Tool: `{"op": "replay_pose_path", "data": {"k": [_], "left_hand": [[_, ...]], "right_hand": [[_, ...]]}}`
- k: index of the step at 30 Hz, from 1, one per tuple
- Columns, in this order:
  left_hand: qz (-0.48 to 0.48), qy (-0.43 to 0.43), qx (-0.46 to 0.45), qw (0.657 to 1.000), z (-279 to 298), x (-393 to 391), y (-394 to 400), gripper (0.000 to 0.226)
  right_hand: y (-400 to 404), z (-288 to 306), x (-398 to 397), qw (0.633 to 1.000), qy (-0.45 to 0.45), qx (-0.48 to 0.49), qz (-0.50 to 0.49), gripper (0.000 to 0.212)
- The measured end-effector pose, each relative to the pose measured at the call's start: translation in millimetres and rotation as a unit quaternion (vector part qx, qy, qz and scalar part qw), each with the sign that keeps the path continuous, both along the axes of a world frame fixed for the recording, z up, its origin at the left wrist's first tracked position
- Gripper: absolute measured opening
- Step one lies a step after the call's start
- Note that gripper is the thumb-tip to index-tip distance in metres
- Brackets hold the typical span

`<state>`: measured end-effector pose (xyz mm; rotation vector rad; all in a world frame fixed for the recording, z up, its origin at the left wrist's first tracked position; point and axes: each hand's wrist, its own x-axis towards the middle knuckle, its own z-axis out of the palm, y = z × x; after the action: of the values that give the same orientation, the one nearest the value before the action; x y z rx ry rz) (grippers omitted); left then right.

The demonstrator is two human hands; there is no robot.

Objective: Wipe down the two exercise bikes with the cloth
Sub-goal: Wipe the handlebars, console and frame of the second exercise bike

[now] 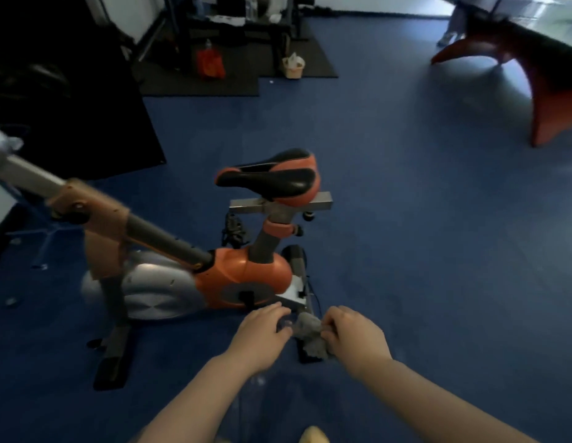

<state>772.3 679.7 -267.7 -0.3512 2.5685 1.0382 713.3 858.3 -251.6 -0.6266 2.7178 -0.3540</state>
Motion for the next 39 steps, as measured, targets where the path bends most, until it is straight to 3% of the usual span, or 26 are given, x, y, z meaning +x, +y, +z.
{"op": "replay_pose_path", "data": {"k": [8,19,25,36,39], "left_hand": [[-0.085,-0.001,-0.016,0.996,7.0,-75.2,98.6,0.042],[-0.133,-0.024,-0.01,0.991,-26.4,-214.5,168.7,0.047],[-0.067,-0.02,-0.005,0.998,-32.5,-306.8,162.2,0.045],[-0.063,-0.019,0.021,0.998,-13.9,-462.1,190.3,0.045],[-0.004,-0.016,0.026,1.0,-17.1,-502.3,183.9,0.044]], "right_hand": [[117.6,4.1,-65.3,0.994,0.008,-0.013,-0.111,0.012],[177.9,-15.7,-186.7,0.991,0.013,-0.001,-0.132,0.009],[189.8,-14.4,-288.8,0.992,-0.03,0.051,-0.116,0.011],[201.5,-1.0,-454.3,0.994,-0.018,0.018,-0.11,0.012],[198.6,-5.2,-511.9,0.997,-0.019,0.019,-0.078,0.013]]}}
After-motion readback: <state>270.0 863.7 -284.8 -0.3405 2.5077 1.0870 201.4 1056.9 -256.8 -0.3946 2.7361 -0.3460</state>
